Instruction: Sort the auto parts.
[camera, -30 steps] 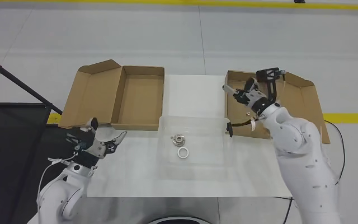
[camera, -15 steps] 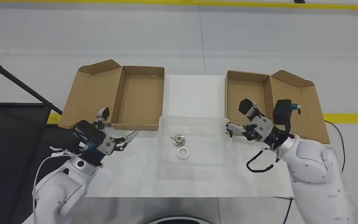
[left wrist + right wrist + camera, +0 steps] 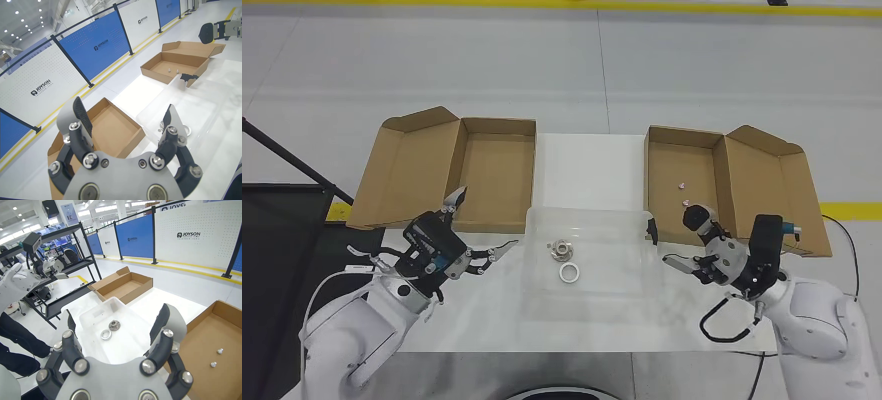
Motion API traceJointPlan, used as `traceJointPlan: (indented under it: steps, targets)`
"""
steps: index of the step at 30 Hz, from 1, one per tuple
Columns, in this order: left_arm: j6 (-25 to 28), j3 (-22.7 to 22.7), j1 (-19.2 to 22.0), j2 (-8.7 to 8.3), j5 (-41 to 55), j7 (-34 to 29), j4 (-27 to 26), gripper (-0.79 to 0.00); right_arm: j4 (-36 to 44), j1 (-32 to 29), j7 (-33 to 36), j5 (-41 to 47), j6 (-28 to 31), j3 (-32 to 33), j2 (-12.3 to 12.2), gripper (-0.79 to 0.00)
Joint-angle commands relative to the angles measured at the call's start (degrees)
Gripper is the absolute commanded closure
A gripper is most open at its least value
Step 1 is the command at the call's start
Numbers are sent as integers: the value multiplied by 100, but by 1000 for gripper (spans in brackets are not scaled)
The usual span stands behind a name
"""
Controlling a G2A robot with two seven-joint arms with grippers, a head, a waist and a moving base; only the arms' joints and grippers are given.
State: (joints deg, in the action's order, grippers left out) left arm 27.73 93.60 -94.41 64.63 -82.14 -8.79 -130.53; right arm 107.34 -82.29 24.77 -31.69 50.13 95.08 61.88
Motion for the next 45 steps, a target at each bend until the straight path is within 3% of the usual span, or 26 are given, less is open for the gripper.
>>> traceJointPlan:
  steps: [1,8,13,20,26,31,33,37,45]
  targets:
    - [0,0,0,0,0,0,0,-785,-1,1,0,1,2,-1,0,-785]
    - [-10,-11,-10,1,4,-19,12,-785,-1,1,0,1,2,-1,0,-785]
    - [312,-193,189,-16,303,-633,9,-785,14,-16,-41,-12,7,-66,-3,-785]
    - [921,-773,1274,-58,813,-2529,53,-785,-2,-180,76,-479,296,-52,-57,-785]
    - [1264,-1539,2516,-61,1992,-4280,586,-785,98,-606,-170,-723,600,269,-105,-785]
    - [1186,-2186,3507,-64,3018,-5591,1155,-785,172,-938,-674,-788,123,625,-94,-785]
    - [951,-2627,3873,-119,3028,-5828,1364,-785,237,-1045,-879,-767,-174,678,-77,-785]
    - [755,-3422,4595,-277,3409,-6024,1728,-785,237,-1045,-879,-767,-174,678,-77,-785]
    - [754,-3466,4652,-293,3446,-6024,1753,-785,237,-1045,-879,-767,-174,678,-77,-785]
